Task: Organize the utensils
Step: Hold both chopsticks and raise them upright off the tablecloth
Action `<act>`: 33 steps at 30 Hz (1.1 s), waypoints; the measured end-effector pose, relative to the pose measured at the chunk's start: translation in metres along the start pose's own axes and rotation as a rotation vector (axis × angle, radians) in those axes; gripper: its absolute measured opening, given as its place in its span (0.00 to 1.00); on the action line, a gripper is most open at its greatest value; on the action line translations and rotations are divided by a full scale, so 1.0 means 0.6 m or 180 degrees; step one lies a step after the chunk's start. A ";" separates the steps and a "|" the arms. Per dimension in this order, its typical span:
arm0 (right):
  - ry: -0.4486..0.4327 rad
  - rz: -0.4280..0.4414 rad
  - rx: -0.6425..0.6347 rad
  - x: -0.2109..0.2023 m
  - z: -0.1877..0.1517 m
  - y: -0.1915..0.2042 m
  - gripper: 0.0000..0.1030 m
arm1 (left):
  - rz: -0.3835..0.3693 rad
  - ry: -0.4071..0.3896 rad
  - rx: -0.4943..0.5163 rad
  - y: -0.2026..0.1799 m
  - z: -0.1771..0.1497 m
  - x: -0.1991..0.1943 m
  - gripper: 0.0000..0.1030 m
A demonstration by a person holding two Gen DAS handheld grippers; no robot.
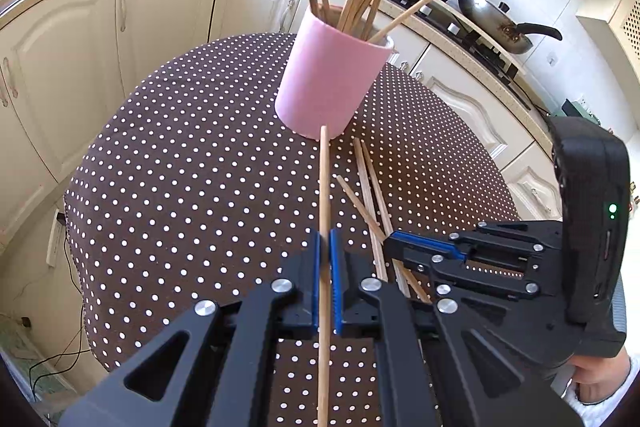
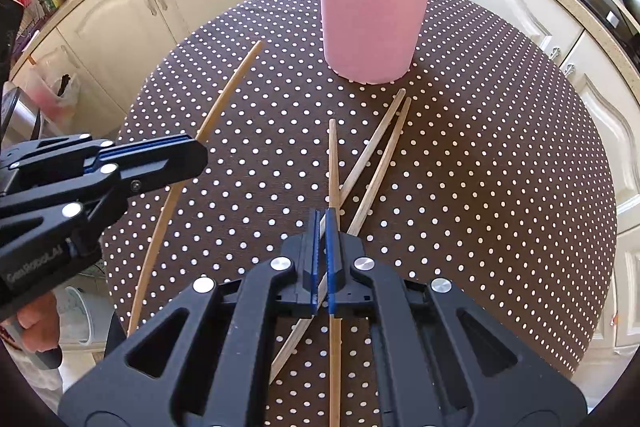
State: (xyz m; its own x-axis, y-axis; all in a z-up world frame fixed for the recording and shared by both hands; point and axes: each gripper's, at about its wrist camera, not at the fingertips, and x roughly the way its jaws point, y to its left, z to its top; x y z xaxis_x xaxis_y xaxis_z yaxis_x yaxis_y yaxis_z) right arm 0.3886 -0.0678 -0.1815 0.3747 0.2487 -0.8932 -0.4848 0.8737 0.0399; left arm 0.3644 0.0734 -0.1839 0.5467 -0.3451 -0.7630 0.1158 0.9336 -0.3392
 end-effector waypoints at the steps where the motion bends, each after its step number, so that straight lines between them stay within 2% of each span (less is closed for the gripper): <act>1: 0.0015 0.0021 0.0005 0.004 0.001 0.003 0.04 | 0.0009 0.0007 0.0003 -0.001 0.000 0.002 0.05; 9: 0.0039 0.0051 -0.0006 0.014 0.005 0.008 0.04 | 0.0010 0.0048 0.0004 -0.006 0.002 0.017 0.05; 17: 0.0144 -0.0018 -0.0085 0.029 0.036 -0.004 0.04 | 0.0022 0.0060 0.0035 -0.005 0.003 0.022 0.05; 26: 0.0225 -0.0019 -0.0168 0.033 0.045 0.014 0.04 | 0.0030 0.0090 0.0050 -0.011 0.002 0.031 0.05; 29: 0.0294 -0.0056 -0.0178 0.036 0.042 0.017 0.08 | 0.0019 0.0092 0.0047 -0.014 0.001 0.031 0.05; 30: 0.0313 -0.0067 -0.0199 0.039 0.041 0.019 0.15 | 0.0023 0.0089 0.0052 -0.015 0.001 0.031 0.05; 31: 0.0291 -0.0074 -0.0220 0.039 0.041 0.022 0.16 | 0.0026 0.0089 0.0053 -0.015 0.001 0.031 0.05; 33: 0.0273 -0.0077 -0.0224 0.041 0.040 0.023 0.16 | 0.0026 0.0089 0.0054 -0.017 0.000 0.032 0.05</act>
State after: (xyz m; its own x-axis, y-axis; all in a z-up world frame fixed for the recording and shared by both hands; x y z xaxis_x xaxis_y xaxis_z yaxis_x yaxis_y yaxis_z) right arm 0.4100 -0.0396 -0.1922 0.3196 0.1886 -0.9286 -0.5319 0.8467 -0.0111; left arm 0.3738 0.0576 -0.1948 0.5242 -0.3398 -0.7809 0.1257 0.9378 -0.3238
